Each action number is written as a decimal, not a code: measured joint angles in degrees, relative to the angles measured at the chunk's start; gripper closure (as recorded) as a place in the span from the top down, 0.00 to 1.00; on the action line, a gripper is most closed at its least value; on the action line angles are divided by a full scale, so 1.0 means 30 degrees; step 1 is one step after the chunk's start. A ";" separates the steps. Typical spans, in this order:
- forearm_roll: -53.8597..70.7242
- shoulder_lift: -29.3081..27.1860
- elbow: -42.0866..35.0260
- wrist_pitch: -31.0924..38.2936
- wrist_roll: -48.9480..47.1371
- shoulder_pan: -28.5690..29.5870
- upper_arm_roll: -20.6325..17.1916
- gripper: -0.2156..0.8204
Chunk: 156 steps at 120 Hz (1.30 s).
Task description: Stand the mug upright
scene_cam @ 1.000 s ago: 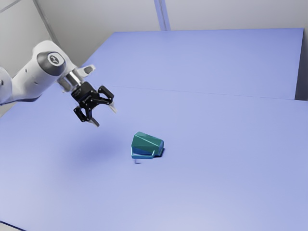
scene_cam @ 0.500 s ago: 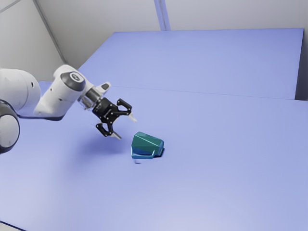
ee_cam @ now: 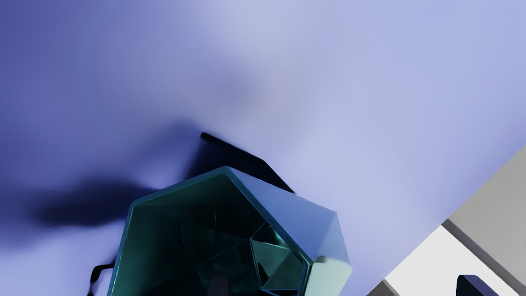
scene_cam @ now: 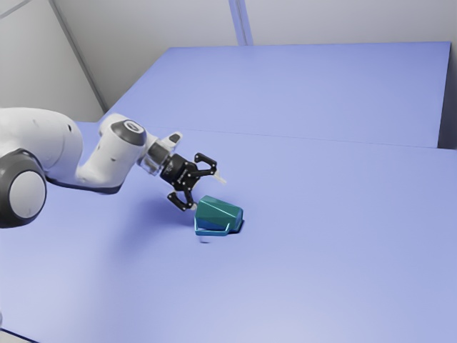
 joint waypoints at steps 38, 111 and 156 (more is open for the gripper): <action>0.0169 -0.0108 0.0303 0.0076 -0.0077 -0.0245 -0.0340 0.18; 0.6258 -0.2559 0.0654 0.2054 -0.1043 -0.0912 -0.1895 0.04; 1.4109 -0.6126 -0.1364 0.2617 -0.1557 -0.1025 -0.1904 0.03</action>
